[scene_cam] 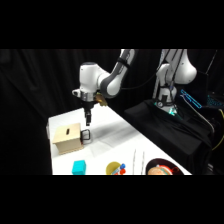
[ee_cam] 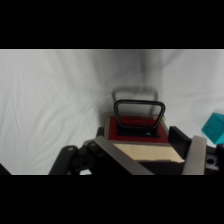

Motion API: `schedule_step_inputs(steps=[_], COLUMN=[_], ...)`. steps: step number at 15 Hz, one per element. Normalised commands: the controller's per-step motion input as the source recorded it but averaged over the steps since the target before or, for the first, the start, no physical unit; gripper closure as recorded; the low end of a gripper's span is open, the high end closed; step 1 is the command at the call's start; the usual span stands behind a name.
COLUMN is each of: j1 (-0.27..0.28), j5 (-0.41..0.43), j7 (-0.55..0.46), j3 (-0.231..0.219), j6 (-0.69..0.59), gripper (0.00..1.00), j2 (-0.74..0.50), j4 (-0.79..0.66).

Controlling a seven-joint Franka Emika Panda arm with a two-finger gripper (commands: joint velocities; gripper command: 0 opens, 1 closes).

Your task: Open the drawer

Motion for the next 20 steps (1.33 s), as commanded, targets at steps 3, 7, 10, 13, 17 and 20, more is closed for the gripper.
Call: schedule_step_inputs(steps=[3,7,10,13,17,20], j1=[-0.002,-0.015,-0.013,-0.01,-0.018,-0.016], j5=[0.095,0.118,0.113,0.122,0.136,0.142], j7=[0.05,0.01,0.02,0.01,-0.01,-0.01], j3=[0.007,0.019,-0.009,-0.017,-0.008,-0.017], j6=[0.25,0.24,0.23,0.2,0.14,0.12], gripper=[0.0,0.0,0.0,0.0,0.0,0.0], j2=[0.15,0.18,0.17,0.19,0.19,0.21], j4=[0.07,0.1,0.12,0.16,0.21,0.24])
